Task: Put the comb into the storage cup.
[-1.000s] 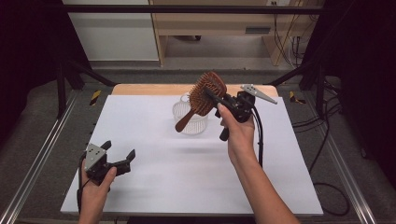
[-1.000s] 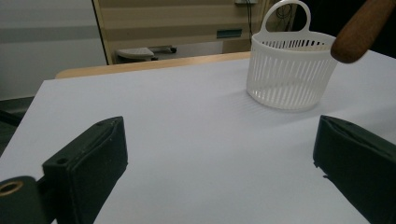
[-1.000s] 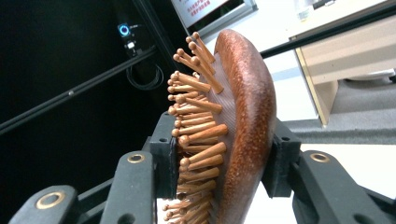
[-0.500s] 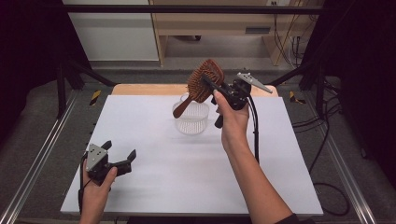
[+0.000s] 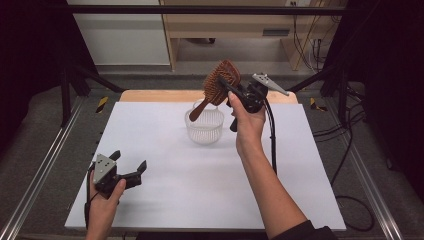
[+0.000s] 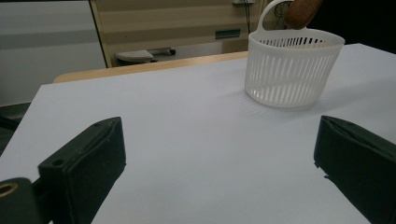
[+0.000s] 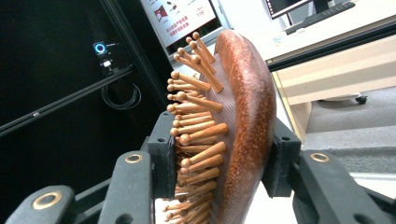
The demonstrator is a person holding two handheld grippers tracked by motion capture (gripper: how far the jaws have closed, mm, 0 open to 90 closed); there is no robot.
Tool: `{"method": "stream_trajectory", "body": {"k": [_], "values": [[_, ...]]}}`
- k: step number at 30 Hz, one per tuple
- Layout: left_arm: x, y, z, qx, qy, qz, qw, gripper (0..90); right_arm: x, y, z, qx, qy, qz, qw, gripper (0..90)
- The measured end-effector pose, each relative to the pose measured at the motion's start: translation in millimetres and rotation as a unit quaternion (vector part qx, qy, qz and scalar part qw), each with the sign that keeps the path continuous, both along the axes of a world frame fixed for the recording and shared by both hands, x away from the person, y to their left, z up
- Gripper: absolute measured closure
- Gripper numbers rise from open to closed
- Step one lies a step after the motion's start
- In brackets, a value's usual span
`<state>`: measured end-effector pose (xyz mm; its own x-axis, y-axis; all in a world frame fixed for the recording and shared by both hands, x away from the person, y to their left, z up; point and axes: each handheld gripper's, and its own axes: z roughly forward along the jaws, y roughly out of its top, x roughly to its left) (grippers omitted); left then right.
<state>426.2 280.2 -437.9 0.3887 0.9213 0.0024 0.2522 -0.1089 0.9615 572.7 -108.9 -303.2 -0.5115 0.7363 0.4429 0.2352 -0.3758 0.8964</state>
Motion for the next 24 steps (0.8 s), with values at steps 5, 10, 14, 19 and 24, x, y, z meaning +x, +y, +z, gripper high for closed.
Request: {"method": "stream_trajectory", "body": {"k": [5,10,14,19,24], "values": [[0.2,0.3,-0.2,0.002,0.000,0.000,1.0000,2.3,2.7,-0.5,-2.1,-0.005,-0.001,-0.004,1.0000,55.4],[0.2,0.2,-0.2,0.001,-0.002,-0.001,1.0000,2.3,6.1,-1.0,-4.7,-0.006,0.002,-0.009,0.9999,55.2],[0.0,0.4,0.0,0.001,-0.003,-0.001,1.0000,2.3,6.8,-0.7,-5.9,-0.009,0.003,-0.010,0.9999,55.2],[-0.1,0.5,0.2,0.003,-0.002,-0.002,1.0000,2.3,6.7,-0.9,-6.0,-0.016,0.000,-0.014,0.9998,55.2],[-0.6,-0.3,0.6,0.003,-0.005,-0.002,1.0000,2.3,7.1,-1.0,-6.7,-0.019,0.002,-0.016,0.9997,55.0]]}}
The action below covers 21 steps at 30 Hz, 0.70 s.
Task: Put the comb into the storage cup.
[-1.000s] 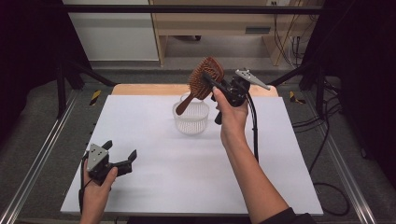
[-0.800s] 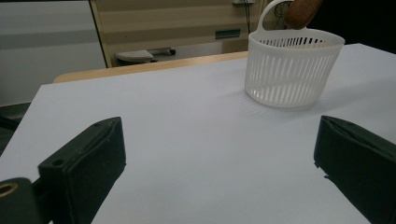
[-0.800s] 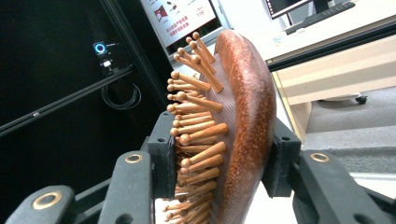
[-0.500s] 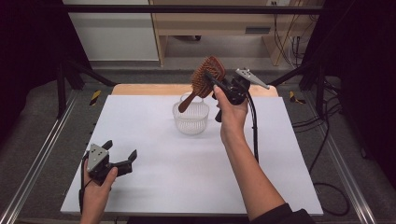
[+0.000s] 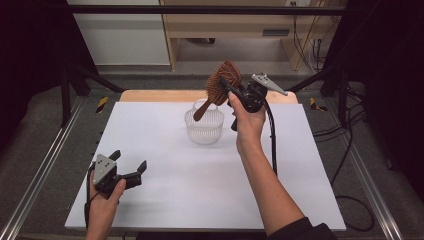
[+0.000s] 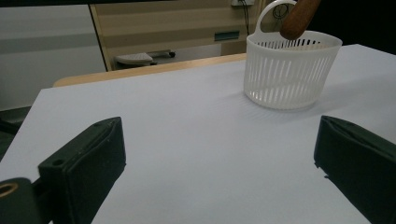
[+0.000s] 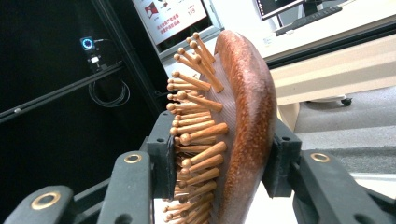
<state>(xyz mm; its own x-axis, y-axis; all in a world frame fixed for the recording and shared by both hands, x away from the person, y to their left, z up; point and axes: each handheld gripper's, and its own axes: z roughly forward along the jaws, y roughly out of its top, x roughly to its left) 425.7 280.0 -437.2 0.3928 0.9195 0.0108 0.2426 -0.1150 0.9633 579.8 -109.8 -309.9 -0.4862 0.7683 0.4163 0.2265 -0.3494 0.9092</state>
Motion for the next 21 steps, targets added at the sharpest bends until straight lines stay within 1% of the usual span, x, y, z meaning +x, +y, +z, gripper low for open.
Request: {"method": "stream_trajectory", "body": {"k": [4,10,21], "values": [[-0.1,0.1,0.1,0.000,0.000,0.000,1.0000,2.3,1.3,-0.6,-1.1,-0.003,0.000,-0.003,1.0000,54.9],[0.1,-0.2,-0.2,0.001,0.000,-0.002,1.0000,2.3,2.1,-1.7,-1.7,-0.002,0.000,-0.005,1.0000,54.8],[0.0,0.1,-0.2,0.003,0.000,-0.003,1.0000,2.4,3.8,-1.5,-5.2,-0.012,0.000,-0.009,0.9999,54.5]]}}
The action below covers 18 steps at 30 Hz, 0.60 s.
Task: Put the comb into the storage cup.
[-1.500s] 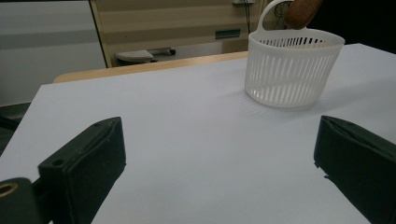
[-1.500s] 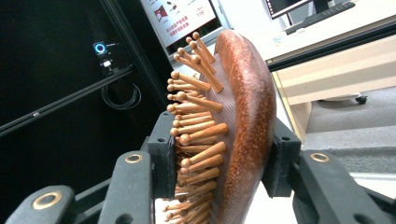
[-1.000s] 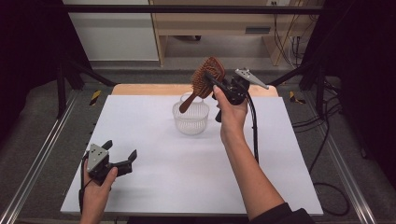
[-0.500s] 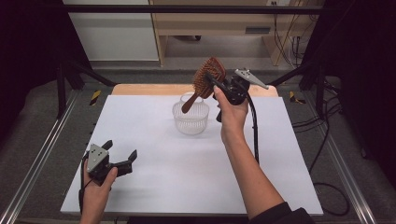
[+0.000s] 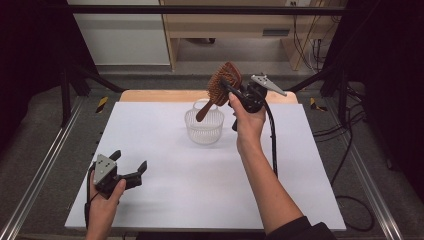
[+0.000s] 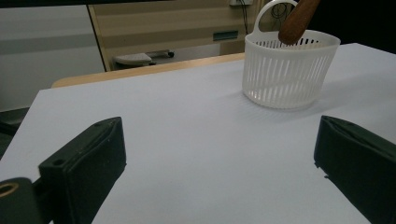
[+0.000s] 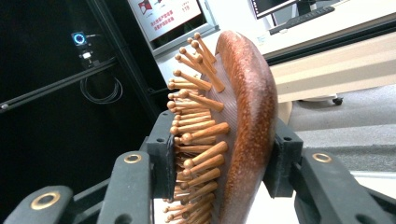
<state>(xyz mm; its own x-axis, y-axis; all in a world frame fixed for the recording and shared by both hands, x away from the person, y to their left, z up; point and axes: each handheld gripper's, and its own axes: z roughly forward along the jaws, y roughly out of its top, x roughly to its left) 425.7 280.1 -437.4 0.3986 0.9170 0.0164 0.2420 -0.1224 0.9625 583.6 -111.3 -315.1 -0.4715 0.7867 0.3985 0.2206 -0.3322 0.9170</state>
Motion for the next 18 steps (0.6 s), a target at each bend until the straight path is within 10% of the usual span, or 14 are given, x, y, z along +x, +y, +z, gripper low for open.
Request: {"method": "stream_trajectory", "body": {"k": [18], "values": [[0.2,-2.5,-0.8,0.006,-0.003,-0.007,1.0000,2.4,3.8,0.4,-7.0,0.000,0.004,-0.006,1.0000,54.3]]}}
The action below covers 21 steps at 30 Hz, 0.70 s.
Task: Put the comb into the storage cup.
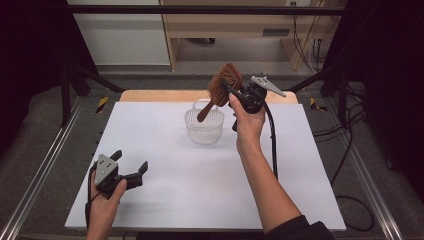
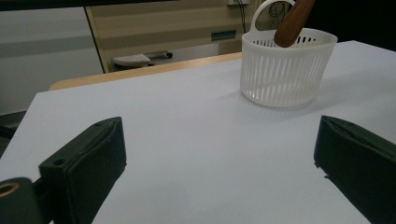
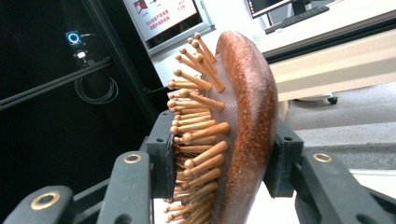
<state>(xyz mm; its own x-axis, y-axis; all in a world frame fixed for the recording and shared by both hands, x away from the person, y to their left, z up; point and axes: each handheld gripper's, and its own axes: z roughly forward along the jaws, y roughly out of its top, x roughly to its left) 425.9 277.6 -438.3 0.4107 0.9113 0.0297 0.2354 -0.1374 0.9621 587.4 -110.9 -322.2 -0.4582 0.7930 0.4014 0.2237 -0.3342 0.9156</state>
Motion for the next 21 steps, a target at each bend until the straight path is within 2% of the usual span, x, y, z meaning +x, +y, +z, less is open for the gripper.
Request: {"method": "stream_trajectory", "body": {"k": [10,21], "values": [[0.1,0.7,-0.4,-0.001,0.001,0.001,1.0000,2.4,2.7,10.2,-12.2,0.000,0.005,0.003,1.0000,54.2],[0.5,1.8,-0.6,-0.003,0.001,0.003,1.0000,2.3,3.2,16.9,-32.5,0.006,0.015,-0.001,0.9999,54.0]]}}
